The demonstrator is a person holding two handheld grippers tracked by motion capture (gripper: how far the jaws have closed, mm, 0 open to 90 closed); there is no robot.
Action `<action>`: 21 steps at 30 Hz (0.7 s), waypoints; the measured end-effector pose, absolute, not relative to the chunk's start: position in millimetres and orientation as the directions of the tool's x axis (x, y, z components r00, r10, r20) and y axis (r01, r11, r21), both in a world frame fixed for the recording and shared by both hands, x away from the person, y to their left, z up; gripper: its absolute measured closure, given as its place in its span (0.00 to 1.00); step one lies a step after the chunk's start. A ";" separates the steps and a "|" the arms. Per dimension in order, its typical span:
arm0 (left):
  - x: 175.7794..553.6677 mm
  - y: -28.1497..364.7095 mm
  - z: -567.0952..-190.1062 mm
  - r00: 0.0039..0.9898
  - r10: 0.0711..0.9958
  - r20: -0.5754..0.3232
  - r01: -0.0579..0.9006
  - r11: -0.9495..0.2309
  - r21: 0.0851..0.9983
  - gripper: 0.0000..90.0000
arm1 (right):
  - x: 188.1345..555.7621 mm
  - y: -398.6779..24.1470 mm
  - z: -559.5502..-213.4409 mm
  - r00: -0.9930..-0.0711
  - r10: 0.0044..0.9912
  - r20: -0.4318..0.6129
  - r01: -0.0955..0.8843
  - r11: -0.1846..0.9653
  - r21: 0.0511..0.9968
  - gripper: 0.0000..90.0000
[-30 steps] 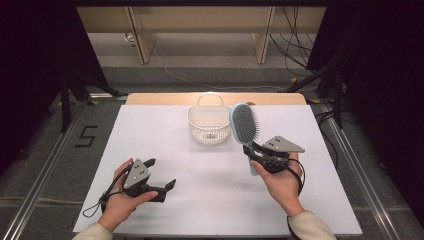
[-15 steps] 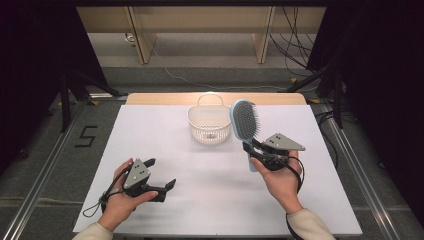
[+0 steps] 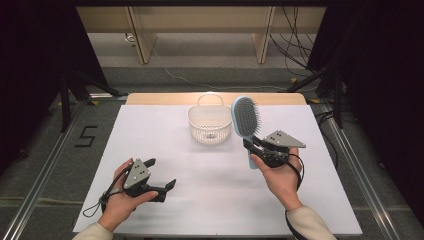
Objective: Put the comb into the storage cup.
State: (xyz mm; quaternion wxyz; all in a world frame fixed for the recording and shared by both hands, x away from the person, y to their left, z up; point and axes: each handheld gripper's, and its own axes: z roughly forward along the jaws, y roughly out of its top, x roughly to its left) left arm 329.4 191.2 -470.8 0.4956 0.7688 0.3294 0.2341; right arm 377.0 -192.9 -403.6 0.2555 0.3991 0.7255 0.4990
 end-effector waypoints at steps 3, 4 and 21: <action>329.5 191.3 -470.7 0.672 0.740 0.034 0.274 -0.291 0.917 0.03 | 377.9 -191.8 -402.8 -0.550 0.835 0.031 0.324 0.179 0.929 0.78; 329.5 191.2 -470.7 0.673 0.739 0.033 0.274 -0.290 0.917 0.03 | 378.4 -191.8 -402.6 -0.549 0.835 0.030 0.322 0.178 0.930 0.78; 330.2 191.3 -471.3 0.672 0.740 0.031 0.277 -0.291 0.916 0.03 | 382.0 -192.4 -399.8 -0.540 0.840 0.043 0.322 0.159 0.933 0.78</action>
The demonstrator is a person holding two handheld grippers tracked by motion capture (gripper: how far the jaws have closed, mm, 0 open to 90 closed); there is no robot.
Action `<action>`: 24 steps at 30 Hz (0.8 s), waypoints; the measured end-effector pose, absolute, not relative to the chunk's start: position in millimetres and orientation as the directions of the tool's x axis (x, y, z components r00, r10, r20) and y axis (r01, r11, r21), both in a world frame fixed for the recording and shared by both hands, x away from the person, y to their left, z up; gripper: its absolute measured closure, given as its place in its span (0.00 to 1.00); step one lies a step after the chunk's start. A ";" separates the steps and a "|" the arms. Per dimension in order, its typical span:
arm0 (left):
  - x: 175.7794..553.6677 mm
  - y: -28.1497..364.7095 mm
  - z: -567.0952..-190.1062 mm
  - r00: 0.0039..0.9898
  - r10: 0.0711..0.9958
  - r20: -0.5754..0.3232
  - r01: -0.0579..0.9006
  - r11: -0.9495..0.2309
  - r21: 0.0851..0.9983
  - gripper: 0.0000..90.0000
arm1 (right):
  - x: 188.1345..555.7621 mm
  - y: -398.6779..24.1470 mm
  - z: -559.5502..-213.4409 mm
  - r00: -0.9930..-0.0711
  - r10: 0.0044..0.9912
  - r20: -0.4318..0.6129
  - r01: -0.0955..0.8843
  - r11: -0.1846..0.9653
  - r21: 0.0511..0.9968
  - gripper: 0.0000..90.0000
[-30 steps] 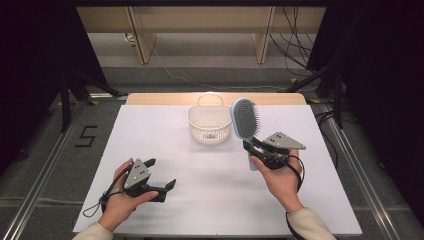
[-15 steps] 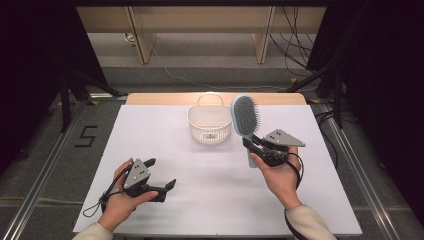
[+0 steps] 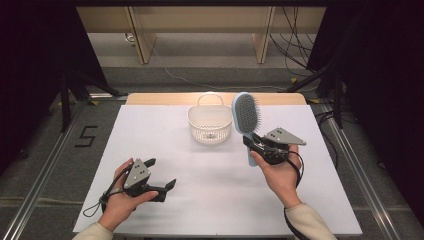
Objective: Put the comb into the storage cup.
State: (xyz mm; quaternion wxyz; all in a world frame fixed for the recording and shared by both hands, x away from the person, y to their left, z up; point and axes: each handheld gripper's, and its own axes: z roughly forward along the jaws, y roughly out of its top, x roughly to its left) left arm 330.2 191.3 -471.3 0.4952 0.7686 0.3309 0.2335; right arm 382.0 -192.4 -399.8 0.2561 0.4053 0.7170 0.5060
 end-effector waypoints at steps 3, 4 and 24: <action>330.3 191.3 -471.2 0.672 0.740 0.031 0.277 -0.290 0.916 0.03 | 382.7 -192.6 -398.8 -0.539 0.841 0.044 0.320 0.156 0.934 0.78; 330.3 191.3 -471.2 0.671 0.740 0.031 0.277 -0.290 0.916 0.03 | 382.9 -192.6 -398.4 -0.538 0.842 0.044 0.319 0.155 0.935 0.78; 330.5 192.0 -471.1 0.670 0.742 0.028 0.278 -0.286 0.917 0.03 | 388.1 -189.2 -389.3 -0.536 0.843 0.044 0.295 0.139 0.945 0.78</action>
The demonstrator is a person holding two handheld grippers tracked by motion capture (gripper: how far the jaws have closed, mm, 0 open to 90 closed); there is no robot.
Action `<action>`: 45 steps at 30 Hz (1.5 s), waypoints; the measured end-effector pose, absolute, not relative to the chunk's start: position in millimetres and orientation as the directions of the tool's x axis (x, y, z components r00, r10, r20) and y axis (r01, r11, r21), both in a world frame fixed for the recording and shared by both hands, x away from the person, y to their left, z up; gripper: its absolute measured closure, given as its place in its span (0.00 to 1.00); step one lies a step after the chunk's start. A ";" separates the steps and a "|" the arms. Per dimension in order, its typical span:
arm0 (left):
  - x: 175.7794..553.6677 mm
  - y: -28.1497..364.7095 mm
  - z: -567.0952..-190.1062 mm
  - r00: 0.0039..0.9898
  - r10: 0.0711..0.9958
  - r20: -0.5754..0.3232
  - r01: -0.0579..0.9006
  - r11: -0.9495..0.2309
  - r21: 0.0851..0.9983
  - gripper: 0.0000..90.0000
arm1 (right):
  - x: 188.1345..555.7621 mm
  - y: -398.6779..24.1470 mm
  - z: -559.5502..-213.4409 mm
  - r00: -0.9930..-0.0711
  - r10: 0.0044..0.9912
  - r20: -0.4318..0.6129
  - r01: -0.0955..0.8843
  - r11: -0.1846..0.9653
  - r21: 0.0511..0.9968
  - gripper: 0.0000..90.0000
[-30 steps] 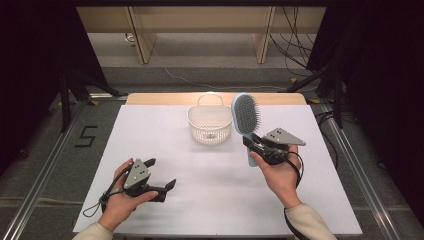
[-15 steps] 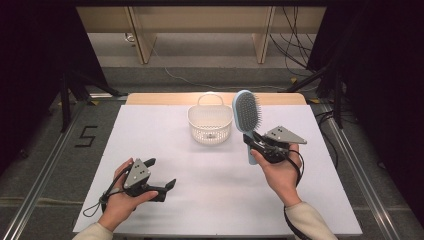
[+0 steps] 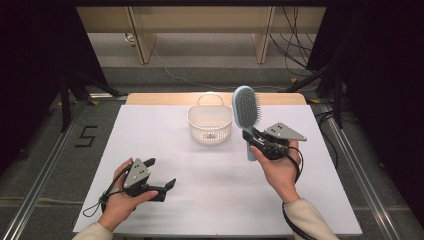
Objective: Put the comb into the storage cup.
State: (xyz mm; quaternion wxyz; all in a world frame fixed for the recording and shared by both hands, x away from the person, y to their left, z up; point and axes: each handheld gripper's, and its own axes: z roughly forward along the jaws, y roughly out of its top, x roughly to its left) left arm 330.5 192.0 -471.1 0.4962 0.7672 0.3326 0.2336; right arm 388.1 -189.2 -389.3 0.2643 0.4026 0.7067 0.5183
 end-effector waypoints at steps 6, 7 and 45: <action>330.4 192.1 -471.0 0.668 0.743 0.028 0.279 -0.286 0.917 0.03 | 389.6 -188.0 -388.2 -0.535 0.844 0.044 0.293 0.136 0.946 0.78; 330.4 192.1 -471.1 0.668 0.743 0.028 0.279 -0.286 0.917 0.03 | 390.0 -187.9 -388.2 -0.536 0.843 0.043 0.292 0.138 0.946 0.78; 330.7 192.9 -471.2 0.668 0.744 0.030 0.279 -0.287 0.916 0.03 | 401.5 -186.1 -381.5 -0.525 0.850 0.044 0.275 0.120 0.954 0.78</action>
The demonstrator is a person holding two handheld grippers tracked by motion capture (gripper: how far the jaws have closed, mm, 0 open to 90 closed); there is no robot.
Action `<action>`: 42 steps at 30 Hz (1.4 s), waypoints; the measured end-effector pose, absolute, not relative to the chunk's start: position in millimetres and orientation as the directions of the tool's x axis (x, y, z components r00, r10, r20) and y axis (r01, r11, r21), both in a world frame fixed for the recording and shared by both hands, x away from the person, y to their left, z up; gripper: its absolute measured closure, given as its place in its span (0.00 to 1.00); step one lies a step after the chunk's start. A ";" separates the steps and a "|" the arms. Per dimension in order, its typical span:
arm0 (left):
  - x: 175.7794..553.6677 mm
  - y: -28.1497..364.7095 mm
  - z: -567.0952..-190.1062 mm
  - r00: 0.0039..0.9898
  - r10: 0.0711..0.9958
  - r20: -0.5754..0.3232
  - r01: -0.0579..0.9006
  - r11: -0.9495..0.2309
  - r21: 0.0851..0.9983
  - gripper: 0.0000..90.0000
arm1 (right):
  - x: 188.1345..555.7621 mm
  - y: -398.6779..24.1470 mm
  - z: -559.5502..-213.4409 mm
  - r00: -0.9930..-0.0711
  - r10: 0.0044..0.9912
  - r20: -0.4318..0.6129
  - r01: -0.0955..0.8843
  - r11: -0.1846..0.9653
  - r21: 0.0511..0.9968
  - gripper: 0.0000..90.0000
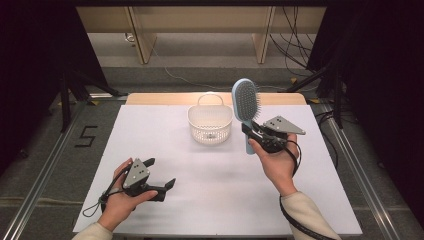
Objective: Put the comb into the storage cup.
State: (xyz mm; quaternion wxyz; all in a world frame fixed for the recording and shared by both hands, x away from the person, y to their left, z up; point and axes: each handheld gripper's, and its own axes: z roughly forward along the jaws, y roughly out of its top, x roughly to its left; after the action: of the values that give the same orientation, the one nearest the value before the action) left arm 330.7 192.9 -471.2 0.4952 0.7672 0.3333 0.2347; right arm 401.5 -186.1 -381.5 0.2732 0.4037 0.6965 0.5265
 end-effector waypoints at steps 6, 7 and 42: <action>330.8 192.5 -470.6 0.665 0.746 0.032 0.277 -0.286 0.918 0.03 | 403.5 -184.3 -380.0 -0.526 0.849 0.045 0.271 0.117 0.955 0.78; 330.7 192.5 -470.6 0.665 0.747 0.031 0.278 -0.286 0.917 0.03 | 403.9 -184.0 -379.8 -0.526 0.849 0.046 0.271 0.116 0.955 0.78; 331.0 192.4 -470.7 0.665 0.747 0.029 0.276 -0.281 0.919 0.03 | 415.0 -172.2 -370.9 -0.530 0.847 0.041 0.258 0.115 0.959 0.78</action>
State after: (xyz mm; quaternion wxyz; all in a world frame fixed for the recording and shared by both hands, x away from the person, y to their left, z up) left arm 331.0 192.4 -470.7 0.4976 0.7647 0.3342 0.2366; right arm 415.0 -172.2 -370.9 0.2762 0.3982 0.6937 0.5328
